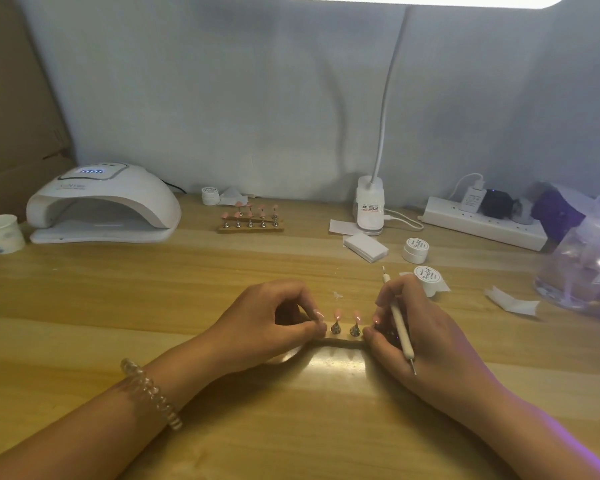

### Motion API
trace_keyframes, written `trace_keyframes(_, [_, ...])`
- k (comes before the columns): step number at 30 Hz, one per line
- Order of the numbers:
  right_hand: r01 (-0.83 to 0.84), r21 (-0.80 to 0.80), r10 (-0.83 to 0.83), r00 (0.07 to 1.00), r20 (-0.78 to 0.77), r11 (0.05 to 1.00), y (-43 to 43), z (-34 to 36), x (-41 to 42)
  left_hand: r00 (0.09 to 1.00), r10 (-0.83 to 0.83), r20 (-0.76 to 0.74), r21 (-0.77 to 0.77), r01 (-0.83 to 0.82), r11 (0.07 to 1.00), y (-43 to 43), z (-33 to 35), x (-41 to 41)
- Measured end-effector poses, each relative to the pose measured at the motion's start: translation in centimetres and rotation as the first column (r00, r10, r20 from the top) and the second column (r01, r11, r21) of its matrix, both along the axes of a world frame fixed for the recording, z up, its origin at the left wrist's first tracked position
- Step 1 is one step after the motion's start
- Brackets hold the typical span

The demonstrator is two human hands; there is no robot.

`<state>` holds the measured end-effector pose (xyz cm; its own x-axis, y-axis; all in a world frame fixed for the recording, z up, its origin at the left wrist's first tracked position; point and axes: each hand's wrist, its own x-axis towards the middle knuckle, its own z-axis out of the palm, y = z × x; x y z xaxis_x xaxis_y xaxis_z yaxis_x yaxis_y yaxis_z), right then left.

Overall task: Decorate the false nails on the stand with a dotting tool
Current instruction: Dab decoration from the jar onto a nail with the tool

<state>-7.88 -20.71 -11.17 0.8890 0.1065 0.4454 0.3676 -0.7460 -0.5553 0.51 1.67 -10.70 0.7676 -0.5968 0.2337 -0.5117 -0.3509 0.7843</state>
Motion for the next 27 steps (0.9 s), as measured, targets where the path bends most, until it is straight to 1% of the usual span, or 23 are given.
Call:
trace_keyframes(3, [-0.002,0.002,0.002,1.000,-0.008,1.000,-0.01,-0.02,0.03,0.998,0.032,0.054,0.006,-0.033,0.999,-0.28,-0.18,-0.09])
trace_keyframes(5, [-0.005,0.003,0.005,1.000,-0.012,1.000,-0.04,-0.02,0.00,0.996,0.023,0.085,0.019,-0.025,1.000,-0.33,-0.32,-0.22])
trace_keyframes(9, [0.000,-0.006,0.000,1.000,-0.005,1.000,-0.06,0.01,-0.02,0.999,-0.016,0.044,0.029,0.015,0.999,-0.06,-0.28,-0.17])
trace_keyframes(14, [-0.001,-0.006,0.001,1.000,0.001,1.000,0.04,0.08,0.06,0.999,0.004,0.044,0.026,-0.005,1.000,-0.14,-0.10,-0.07])
trace_keyframes(20, [-0.002,0.033,0.003,1.000,-0.021,0.999,0.16,0.08,0.16,0.993,-0.029,0.113,0.075,0.021,0.997,-0.39,0.00,-0.36])
trace_keyframes(24, [0.030,0.015,-0.030,1.000,0.004,0.999,0.41,0.39,0.07,0.981,0.044,0.187,0.104,-0.064,0.993,-0.29,-0.06,-0.27])
trace_keyframes(27, [0.122,0.033,-0.125,0.987,0.099,0.992,0.13,0.63,0.04,0.969,0.144,0.202,0.105,-0.168,0.980,-0.06,-0.05,0.01])
